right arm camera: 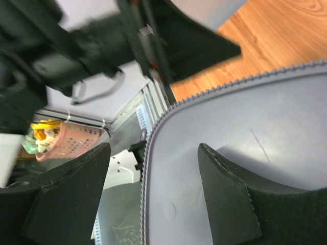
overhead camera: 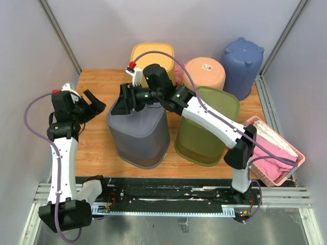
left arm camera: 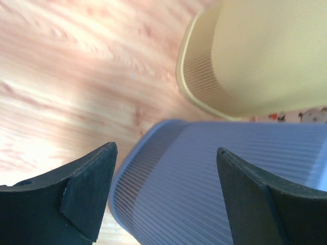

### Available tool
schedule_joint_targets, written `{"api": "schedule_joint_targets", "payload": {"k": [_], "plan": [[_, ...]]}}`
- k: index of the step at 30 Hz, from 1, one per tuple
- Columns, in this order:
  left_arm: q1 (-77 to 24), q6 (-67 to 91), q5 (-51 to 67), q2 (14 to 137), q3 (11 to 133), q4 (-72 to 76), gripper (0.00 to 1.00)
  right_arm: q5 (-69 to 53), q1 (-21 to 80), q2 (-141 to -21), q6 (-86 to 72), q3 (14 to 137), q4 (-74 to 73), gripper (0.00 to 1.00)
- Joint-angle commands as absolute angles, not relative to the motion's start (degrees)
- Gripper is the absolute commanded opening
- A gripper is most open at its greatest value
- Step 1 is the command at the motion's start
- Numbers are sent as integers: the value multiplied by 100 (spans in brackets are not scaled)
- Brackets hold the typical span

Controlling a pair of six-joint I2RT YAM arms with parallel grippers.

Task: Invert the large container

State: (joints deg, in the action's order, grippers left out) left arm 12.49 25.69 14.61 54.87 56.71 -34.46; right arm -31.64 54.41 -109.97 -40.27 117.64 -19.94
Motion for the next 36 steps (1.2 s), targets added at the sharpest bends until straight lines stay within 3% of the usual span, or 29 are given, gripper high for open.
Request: {"api": "schedule_joint_targets", "payload": {"k": [1, 5, 10, 13, 17, 23, 36], "plan": [[1239, 2105, 559, 5507, 6988, -4004, 84, -2717, 5443, -10240, -2765, 12120, -2758, 71], [1239, 1925, 464, 5547, 8120, -4244, 85, -1490, 5441, -8951, -1498, 11005, -2918, 71], [1240, 1785, 1657, 5419, 8743, -4050, 87, 125, 5436, -7081, -203, 7930, -2301, 72], [1239, 1935, 2373, 5297, 8812, -3812, 90, 68, 5451, -6481, 46, 6745, -2211, 72], [1245, 2025, 2527, 5216, 9086, -3774, 93, -260, 5795, -6504, 226, 6201, -2086, 71], [1240, 2099, 2587, 5207, 9140, -3776, 93, 295, 6441, -7508, 646, 6705, -1339, 71], [1239, 2058, 2187, 5011, 9073, -3781, 99, 208, 6281, -10976, -258, 10620, -921, 74]]}}
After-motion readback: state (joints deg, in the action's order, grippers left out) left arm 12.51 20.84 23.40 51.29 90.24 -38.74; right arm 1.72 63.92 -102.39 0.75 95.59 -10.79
